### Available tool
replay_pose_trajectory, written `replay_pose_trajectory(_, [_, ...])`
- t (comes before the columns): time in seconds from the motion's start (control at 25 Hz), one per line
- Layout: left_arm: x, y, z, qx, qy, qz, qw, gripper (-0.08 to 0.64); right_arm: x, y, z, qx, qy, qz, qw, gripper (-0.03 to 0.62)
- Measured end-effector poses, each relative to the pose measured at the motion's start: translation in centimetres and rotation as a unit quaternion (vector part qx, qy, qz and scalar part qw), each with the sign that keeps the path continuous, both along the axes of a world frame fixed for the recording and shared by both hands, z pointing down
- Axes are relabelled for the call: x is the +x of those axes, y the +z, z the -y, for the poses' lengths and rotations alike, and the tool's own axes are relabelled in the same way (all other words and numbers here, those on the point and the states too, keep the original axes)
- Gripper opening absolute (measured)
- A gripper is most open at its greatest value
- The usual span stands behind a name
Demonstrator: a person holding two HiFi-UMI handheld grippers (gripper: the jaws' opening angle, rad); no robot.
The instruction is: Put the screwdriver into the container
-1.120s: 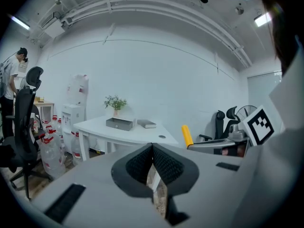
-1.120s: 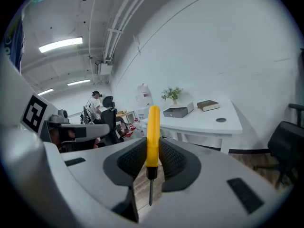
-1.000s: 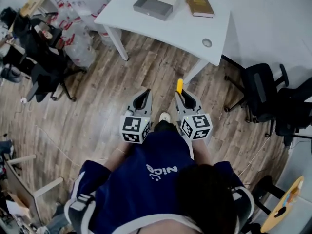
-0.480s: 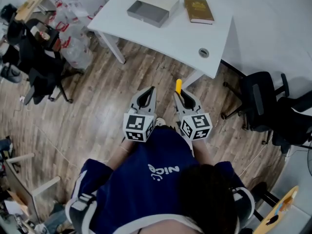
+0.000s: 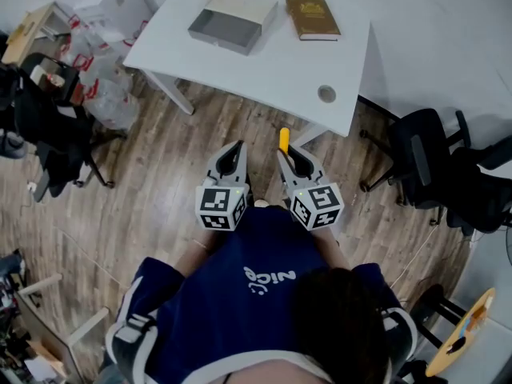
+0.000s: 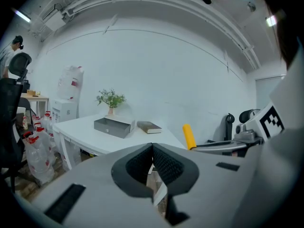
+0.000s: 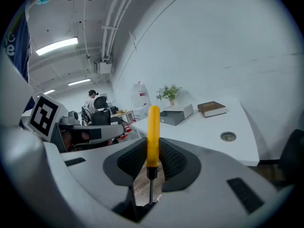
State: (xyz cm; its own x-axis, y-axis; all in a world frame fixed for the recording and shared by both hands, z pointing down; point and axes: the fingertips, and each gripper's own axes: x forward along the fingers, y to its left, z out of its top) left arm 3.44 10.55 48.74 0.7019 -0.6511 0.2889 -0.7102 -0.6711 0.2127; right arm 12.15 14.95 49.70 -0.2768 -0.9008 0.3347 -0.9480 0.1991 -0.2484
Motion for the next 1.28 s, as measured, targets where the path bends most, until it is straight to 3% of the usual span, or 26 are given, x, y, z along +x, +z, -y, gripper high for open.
replay_pose_trajectory(0.28, [0.8,-0.9,9.9,0.005,0.012,-0.020,0.9997,0.017,0.9,-0.8,9.0,0.009,0.016,-0.008,1.000,0.095])
replay_pose_trajectory(0.72, [-0.2,-1.0,24.4,0.009,0.035,-0.010,0.9993,0.017,0.4,-1.2,22.5,0.008,0.042,-0.013,0.999,0.095])
replay_pose_trajectory(1.08, [-0.6,-0.3,31.9,0.009,0.071,-0.007,0.9974,0.017,-0.5,-1.7,30.6,0.008,0.045,-0.030,0.999,0.095])
replay_pose_trajectory(1.28, [-0.8,-0.4,34.3,0.009,0.067,-0.007,0.9977,0.017,-0.9,-2.6,33.6,0.016,0.038,-0.038,0.998,0.097])
